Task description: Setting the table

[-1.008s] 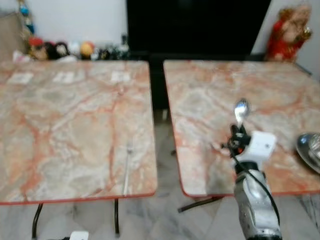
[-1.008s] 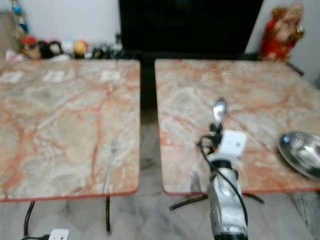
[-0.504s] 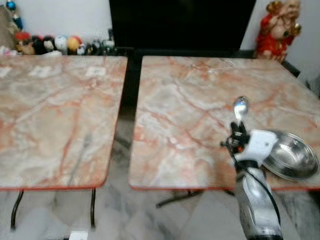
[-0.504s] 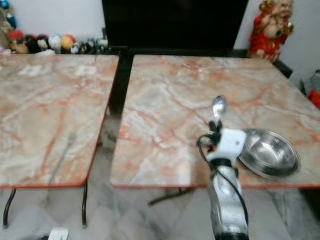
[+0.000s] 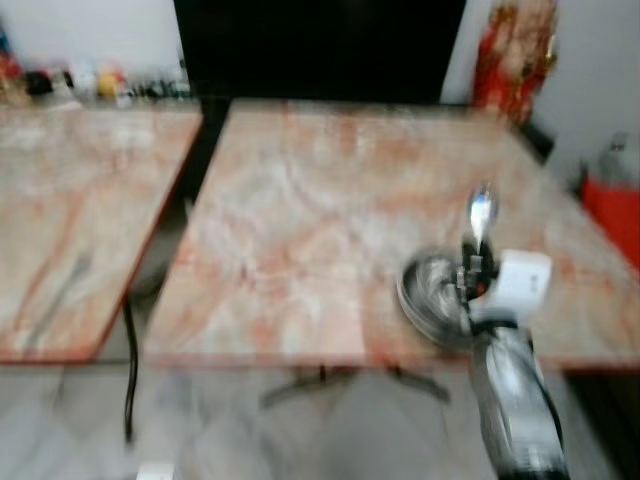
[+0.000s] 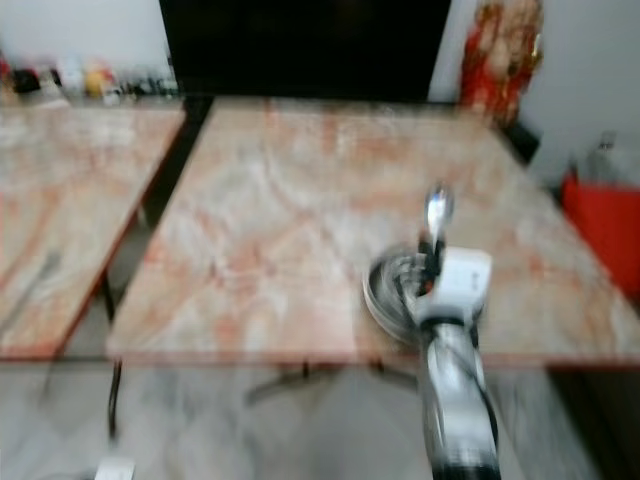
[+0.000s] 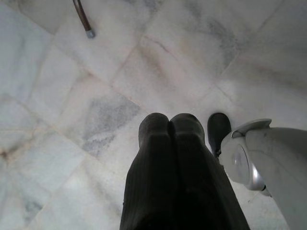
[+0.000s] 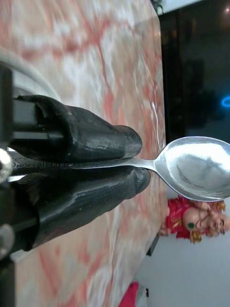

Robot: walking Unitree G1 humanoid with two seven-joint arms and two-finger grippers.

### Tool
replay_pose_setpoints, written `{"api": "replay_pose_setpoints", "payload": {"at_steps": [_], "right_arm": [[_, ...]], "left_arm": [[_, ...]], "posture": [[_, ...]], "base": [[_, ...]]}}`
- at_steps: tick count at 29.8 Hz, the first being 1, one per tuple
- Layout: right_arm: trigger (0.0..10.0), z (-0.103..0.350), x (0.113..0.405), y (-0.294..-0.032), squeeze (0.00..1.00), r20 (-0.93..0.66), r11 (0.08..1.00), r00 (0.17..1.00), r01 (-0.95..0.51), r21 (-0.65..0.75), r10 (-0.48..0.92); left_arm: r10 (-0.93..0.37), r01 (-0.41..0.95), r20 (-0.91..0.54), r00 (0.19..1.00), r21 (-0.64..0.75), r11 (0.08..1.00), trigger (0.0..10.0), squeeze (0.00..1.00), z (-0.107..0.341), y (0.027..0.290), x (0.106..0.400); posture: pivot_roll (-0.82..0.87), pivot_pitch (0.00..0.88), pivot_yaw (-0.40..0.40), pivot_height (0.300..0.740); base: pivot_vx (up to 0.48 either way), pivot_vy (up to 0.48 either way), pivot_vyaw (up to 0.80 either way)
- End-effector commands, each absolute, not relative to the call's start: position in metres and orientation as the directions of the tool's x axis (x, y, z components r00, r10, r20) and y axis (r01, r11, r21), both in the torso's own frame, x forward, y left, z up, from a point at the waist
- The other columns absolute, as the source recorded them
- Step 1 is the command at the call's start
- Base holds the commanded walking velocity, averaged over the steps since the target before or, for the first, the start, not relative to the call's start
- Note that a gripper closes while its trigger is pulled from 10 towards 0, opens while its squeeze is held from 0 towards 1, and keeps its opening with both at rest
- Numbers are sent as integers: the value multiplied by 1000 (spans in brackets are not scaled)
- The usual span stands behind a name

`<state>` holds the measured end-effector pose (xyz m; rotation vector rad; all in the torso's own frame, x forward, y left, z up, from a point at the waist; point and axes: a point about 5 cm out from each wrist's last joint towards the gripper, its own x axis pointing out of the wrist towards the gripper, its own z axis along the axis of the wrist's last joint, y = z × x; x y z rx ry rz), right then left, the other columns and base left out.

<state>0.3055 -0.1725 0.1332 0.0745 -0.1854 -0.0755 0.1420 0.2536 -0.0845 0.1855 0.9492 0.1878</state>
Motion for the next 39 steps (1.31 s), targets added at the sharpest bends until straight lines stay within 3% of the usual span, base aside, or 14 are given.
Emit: {"api": "replay_pose_setpoints", "payload": {"at_steps": [1, 19, 39], "right_arm": [[10000, 132, 303, -186, 0, 175, 991, 977, 111, 76, -123], [10000, 132, 305, -189, 0, 176, 990, 975, 122, 73, -133], [10000, 139, 308, -188, 0, 199, 990, 970, 127, 68, -138]], "left_arm": [[226, -66, -799, 557, 229, 971, 10000, 0, -87, 248, 140], [230, -86, -805, 547, 219, 972, 10000, 0, -87, 249, 140], [229, -93, -798, 558, 214, 972, 10000, 0, -86, 249, 141]], "posture": [[-19, 3, 1, 740], [-19, 3, 1, 740], [-20, 2, 0, 740]], "base": [[0, -401, 0], [0, 0, 0], [287, 0, 0]]}}
